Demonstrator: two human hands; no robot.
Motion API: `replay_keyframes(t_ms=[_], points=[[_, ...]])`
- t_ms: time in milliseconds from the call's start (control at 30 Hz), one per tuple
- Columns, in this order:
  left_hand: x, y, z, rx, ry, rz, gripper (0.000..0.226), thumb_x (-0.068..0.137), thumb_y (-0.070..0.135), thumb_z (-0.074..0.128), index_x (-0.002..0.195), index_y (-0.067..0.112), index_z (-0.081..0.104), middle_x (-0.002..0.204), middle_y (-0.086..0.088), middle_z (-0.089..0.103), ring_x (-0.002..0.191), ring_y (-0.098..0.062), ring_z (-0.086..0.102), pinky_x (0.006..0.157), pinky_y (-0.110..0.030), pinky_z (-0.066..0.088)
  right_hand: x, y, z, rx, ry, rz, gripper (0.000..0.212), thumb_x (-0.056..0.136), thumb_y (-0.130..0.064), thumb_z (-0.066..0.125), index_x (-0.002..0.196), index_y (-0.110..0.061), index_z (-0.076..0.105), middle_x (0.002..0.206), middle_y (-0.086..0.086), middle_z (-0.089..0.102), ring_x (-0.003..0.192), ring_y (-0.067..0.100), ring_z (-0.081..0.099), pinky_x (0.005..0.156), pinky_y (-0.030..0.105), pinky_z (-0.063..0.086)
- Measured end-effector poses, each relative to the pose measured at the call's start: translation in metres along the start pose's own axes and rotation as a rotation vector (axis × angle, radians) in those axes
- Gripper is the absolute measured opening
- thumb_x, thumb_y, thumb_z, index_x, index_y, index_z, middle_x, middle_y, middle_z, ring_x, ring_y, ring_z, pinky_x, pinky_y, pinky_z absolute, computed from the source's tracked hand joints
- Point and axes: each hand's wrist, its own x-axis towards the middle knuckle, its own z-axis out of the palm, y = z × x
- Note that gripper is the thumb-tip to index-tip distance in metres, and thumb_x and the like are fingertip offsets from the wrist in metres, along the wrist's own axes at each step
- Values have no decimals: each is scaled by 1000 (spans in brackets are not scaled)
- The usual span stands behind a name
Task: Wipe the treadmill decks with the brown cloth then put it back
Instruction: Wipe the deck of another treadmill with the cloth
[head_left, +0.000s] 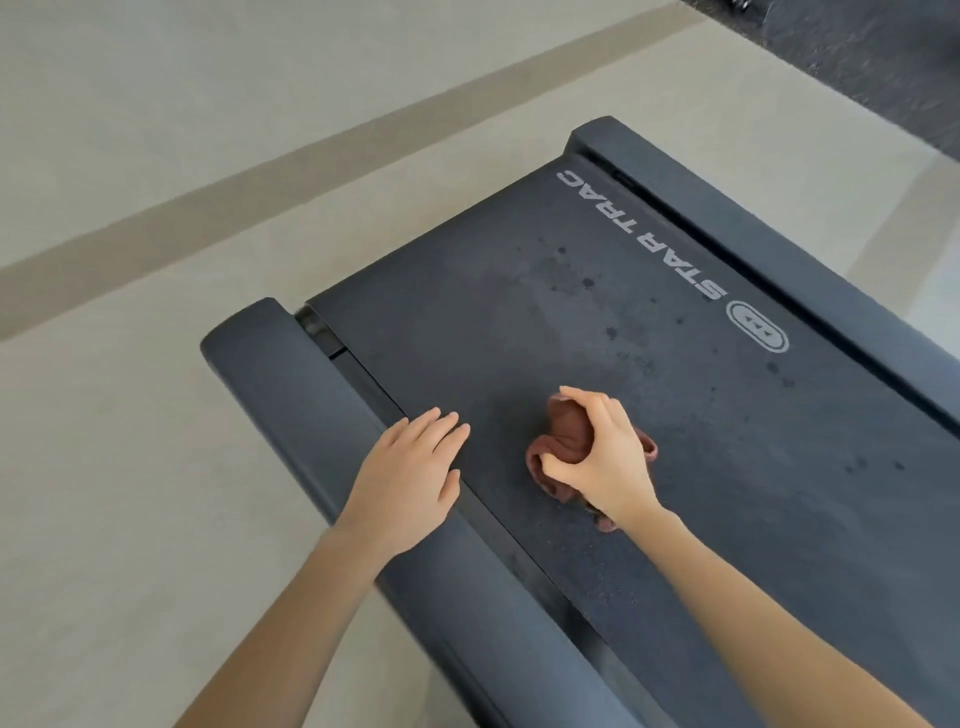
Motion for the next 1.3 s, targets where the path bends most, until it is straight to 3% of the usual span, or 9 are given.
replay_keyframes(t_ms=[133,233,333,467,600,767,1000,1133,1300], points=[[-30,7,-89,-26,109,-22,45,85,25,62,127,11,58,130,-3,59,126,-21,50,105,-41,39,-24,-70,-48,46,-70,6,67,57,-49,70,118,-49,44,114,-44,35,110,-14,39,77,7,34],[-54,24,-164,3,130,-32,47,80,30,69,121,8,62,123,-5,63,119,-24,56,98,-42,46,-40,-131,-104,110,-82,-18,71,56,-51,73,121,-49,45,118,-38,40,114,-14,38,87,-2,26],[-80,41,-243,37,143,-67,50,82,38,63,121,7,61,122,-7,63,119,-26,56,97,-44,47,-54,-192,-167,137,-94,-3,75,54,-53,74,123,-48,44,120,-31,44,114,-15,39,88,-7,19],[-118,61,-347,28,147,-109,54,87,43,45,125,7,59,126,-8,61,122,-27,53,97,-48,46,-71,-274,-253,159,-144,19,83,47,-62,73,123,-52,41,121,-33,42,114,-9,42,93,10,34],[-155,79,-440,44,155,-116,52,91,42,46,131,8,53,132,-8,56,128,-25,48,104,-46,40,-91,-354,-325,227,-87,21,67,54,-61,71,116,-56,46,118,-29,50,113,0,50,98,37,45],[-200,106,-536,41,165,-88,56,91,46,38,131,10,54,133,-8,56,128,-25,48,104,-46,40,-116,-444,-391,220,-31,-76,53,64,-49,73,113,-48,52,116,-35,49,112,4,52,96,36,46],[-254,125,-613,77,203,-143,60,92,47,27,135,11,48,139,-7,50,133,-27,41,107,-47,34,-157,-512,-442,147,-45,-252,57,67,-40,75,120,-26,57,113,-28,49,111,6,48,95,23,41],[-272,129,-627,105,188,-163,58,91,45,34,138,13,44,141,-8,48,133,-27,39,107,-46,34,-173,-528,-452,115,-55,-268,55,69,-36,76,119,-21,59,113,-15,54,109,8,47,94,25,42],[-280,126,-619,126,117,-187,55,91,43,43,137,15,46,139,-10,50,131,-29,43,105,-47,36,-170,-533,-450,55,-65,-335,57,69,-42,72,118,-16,61,114,-6,59,106,14,50,92,37,46]])
